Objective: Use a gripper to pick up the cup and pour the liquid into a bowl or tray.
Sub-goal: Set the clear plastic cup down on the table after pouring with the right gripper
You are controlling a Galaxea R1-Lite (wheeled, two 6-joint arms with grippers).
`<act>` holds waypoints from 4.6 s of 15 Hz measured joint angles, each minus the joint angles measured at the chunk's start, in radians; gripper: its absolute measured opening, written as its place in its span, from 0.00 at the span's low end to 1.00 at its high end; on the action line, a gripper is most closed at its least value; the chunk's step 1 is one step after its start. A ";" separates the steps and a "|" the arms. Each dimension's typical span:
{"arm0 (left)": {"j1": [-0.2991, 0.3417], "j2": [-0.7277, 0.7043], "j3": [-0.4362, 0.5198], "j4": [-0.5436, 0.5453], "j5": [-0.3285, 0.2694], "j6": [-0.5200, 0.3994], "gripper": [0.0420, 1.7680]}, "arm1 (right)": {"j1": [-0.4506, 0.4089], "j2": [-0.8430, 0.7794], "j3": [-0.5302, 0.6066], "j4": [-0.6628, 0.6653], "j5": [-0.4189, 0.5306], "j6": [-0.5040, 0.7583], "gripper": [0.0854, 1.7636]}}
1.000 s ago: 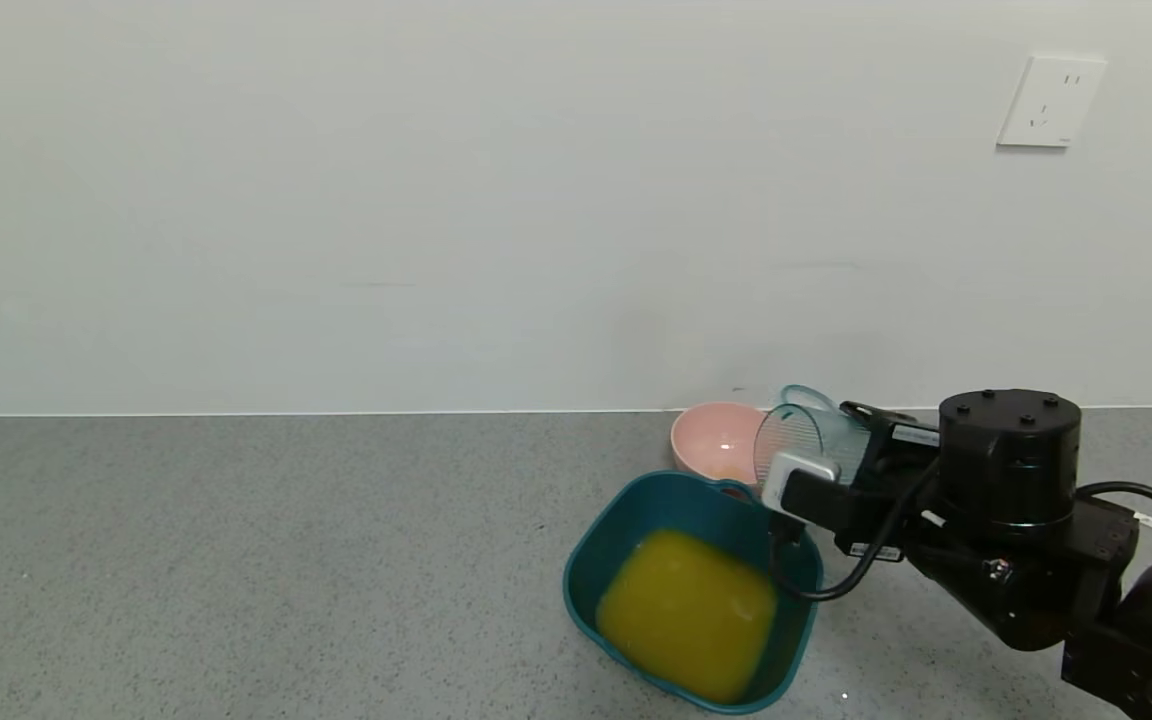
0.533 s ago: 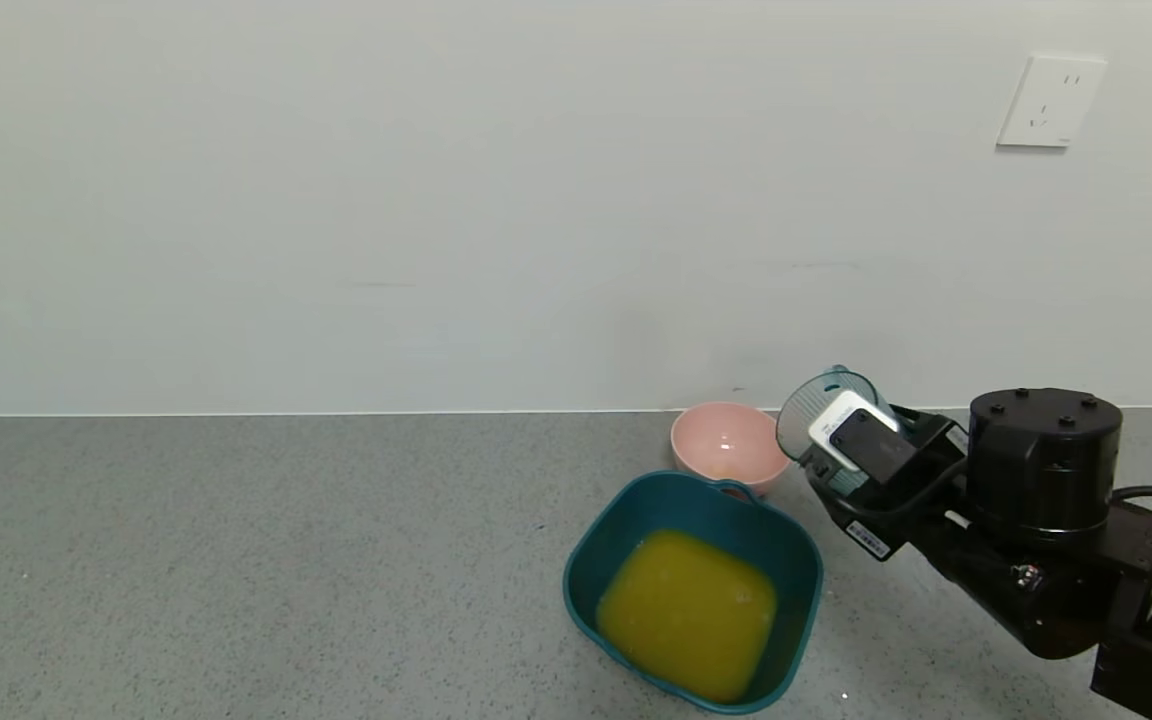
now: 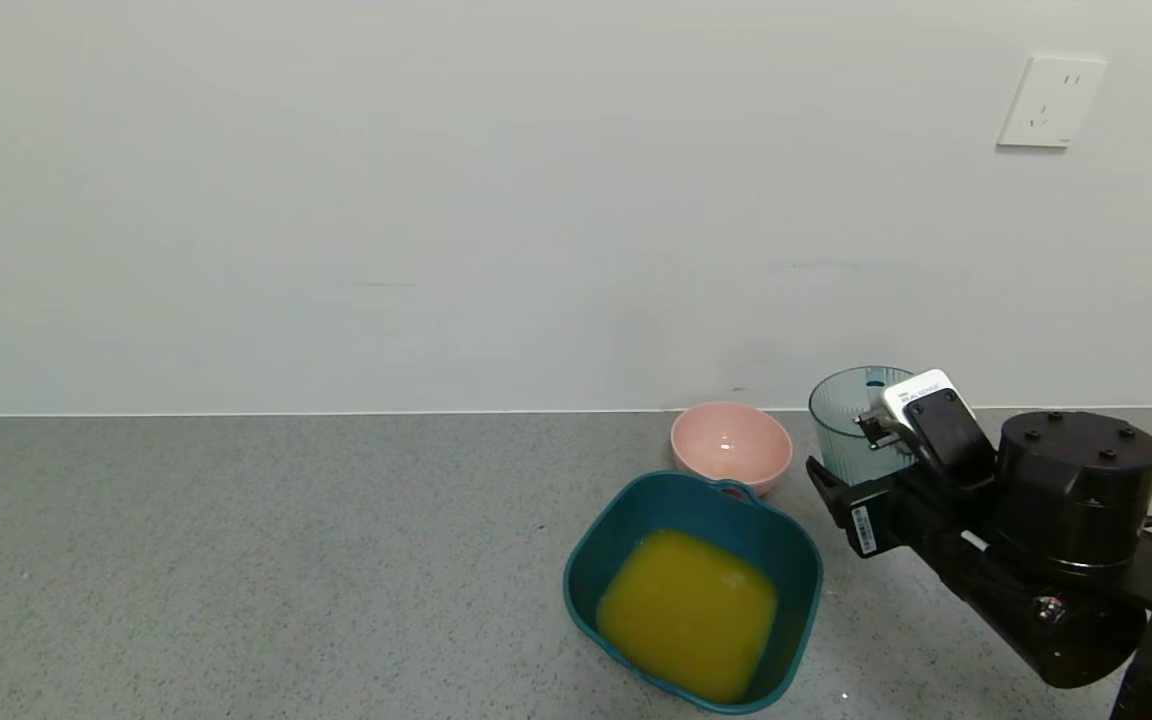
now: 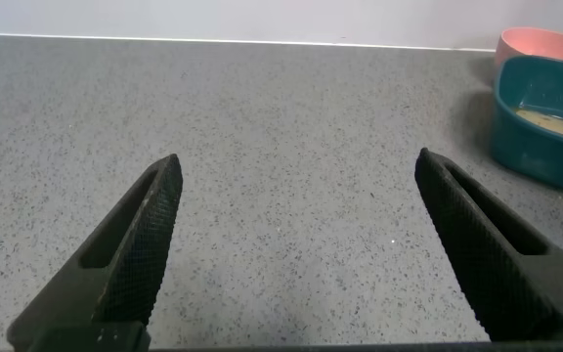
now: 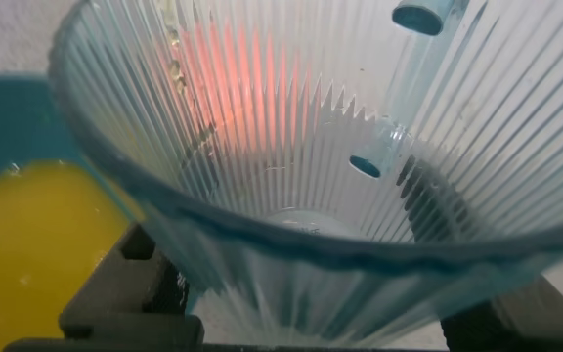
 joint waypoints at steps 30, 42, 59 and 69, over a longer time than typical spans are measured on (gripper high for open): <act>0.000 0.000 0.000 0.000 0.000 0.000 0.97 | -0.440 0.443 -0.195 -0.267 0.105 0.306 0.77; 0.000 0.000 0.000 0.000 0.000 0.000 0.97 | -0.479 0.591 -0.321 -0.271 0.094 0.304 0.77; 0.000 0.000 0.000 0.000 0.000 0.000 0.97 | -0.487 0.713 -0.398 -0.382 0.091 0.293 0.77; 0.000 0.000 0.000 0.000 0.000 0.000 0.97 | -0.478 0.746 -0.400 -0.415 0.090 0.291 0.77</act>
